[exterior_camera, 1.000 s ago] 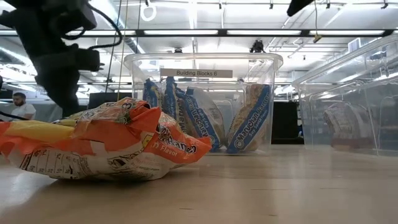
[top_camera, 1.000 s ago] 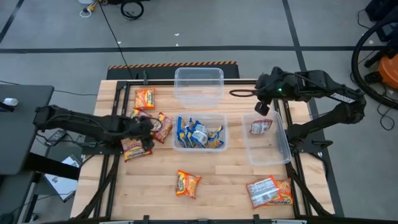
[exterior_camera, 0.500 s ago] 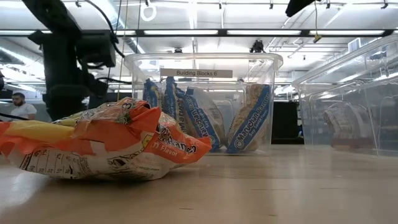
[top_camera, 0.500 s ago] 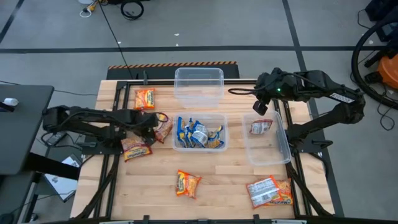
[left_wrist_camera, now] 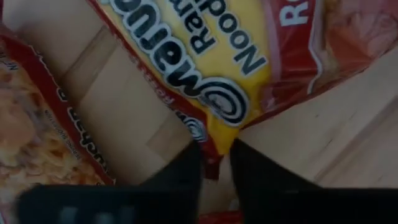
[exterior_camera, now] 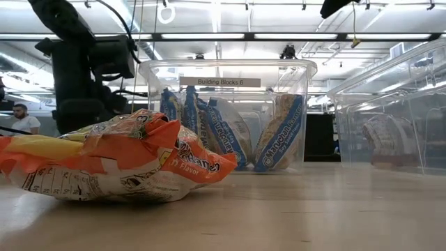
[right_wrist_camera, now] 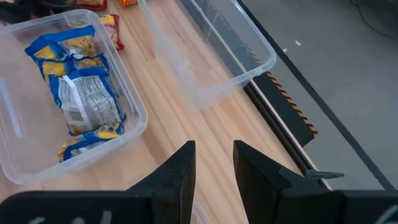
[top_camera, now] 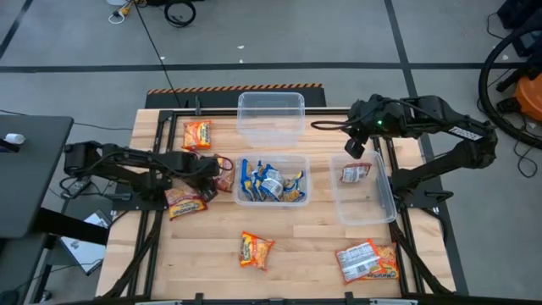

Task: Sort Maruchan noodles
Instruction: Put the red noodle pack into the bottom right transparent bin

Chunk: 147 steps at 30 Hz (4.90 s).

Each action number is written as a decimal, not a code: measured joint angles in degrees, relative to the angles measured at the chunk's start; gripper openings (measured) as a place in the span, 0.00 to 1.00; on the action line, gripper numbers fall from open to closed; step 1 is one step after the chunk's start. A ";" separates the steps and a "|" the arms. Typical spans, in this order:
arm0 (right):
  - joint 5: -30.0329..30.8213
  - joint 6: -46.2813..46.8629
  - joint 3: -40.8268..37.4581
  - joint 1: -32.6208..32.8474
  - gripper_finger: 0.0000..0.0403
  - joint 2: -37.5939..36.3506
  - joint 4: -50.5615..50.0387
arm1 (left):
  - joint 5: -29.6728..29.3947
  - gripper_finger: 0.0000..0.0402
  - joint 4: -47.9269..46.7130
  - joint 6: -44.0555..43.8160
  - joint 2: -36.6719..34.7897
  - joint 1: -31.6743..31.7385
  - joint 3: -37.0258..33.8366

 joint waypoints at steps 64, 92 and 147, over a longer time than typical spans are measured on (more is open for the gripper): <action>-26.95 -34.95 -1.31 5.10 0.38 32.68 66.72 | 17.30 0.01 -18.21 2.28 -3.06 -4.17 54.01; -26.81 -28.30 0.88 5.13 0.02 29.38 56.82 | 10.85 0.34 -16.41 3.59 -6.14 -5.64 57.64; -9.60 12.61 -40.63 10.70 0.03 -12.36 0.19 | -10.25 0.53 -3.78 -27.07 -14.15 -33.14 16.57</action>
